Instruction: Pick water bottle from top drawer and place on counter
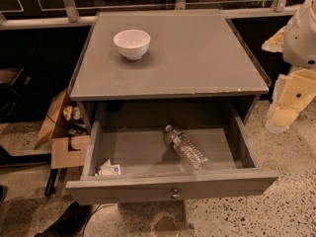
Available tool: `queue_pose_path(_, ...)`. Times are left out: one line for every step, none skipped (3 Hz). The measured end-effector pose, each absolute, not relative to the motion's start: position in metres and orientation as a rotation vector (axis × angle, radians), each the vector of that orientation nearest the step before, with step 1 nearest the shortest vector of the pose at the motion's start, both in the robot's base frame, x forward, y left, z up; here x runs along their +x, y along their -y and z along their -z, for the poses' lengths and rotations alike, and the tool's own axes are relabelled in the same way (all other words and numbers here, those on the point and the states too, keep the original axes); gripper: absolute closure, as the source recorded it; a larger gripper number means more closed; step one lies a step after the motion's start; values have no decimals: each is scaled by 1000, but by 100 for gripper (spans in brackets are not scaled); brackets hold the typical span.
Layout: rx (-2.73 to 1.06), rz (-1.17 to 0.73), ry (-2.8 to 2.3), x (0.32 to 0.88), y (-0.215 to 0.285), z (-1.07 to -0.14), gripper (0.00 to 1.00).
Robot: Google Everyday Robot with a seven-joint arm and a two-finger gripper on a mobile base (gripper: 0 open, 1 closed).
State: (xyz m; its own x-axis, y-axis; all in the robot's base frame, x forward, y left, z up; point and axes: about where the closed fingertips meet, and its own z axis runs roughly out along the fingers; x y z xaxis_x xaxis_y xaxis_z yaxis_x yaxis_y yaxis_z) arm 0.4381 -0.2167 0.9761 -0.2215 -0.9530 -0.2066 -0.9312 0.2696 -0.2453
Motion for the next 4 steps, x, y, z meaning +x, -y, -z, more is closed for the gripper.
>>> queue_pose_path(-1725,98,-2232,438,217,-976,0)
queue_pose_path(-1718,105,-2229,439,216,-977,19)
queue_pose_path(-1618,94,-2248,447,213,-963,42)
queue_pose_path(-1390,43,-2311,472,198,-911,73)
